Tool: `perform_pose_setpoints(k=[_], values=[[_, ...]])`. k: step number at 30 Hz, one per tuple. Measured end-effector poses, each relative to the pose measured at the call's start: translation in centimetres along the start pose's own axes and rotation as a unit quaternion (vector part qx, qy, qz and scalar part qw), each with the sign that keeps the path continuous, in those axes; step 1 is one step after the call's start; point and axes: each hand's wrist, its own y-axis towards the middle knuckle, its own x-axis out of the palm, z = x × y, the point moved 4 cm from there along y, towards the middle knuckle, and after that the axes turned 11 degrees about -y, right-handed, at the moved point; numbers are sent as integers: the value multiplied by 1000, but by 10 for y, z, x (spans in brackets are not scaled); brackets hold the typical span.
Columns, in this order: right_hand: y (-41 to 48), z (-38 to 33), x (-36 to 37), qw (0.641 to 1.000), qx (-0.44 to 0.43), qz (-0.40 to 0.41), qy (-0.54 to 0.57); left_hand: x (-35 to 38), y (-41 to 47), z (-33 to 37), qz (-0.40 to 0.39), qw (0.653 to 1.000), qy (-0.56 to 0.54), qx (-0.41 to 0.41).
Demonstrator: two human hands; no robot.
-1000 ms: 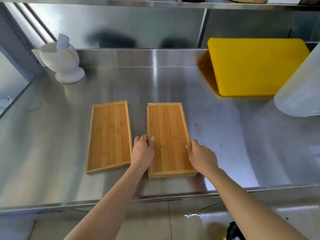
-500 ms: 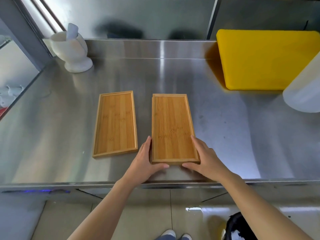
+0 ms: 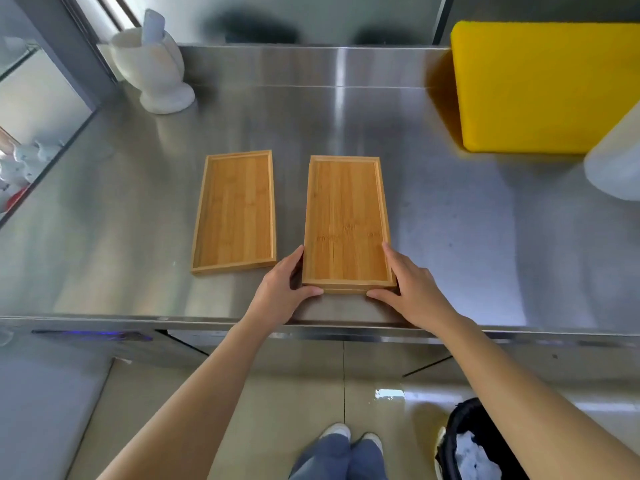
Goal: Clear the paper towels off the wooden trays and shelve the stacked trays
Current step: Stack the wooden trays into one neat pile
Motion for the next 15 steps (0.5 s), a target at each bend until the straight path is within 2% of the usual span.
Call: perform_pose_setpoints(k=[15], values=[[-2,-8,1,997,-20,12,-77,1,-2,-4,46,999,3,8]])
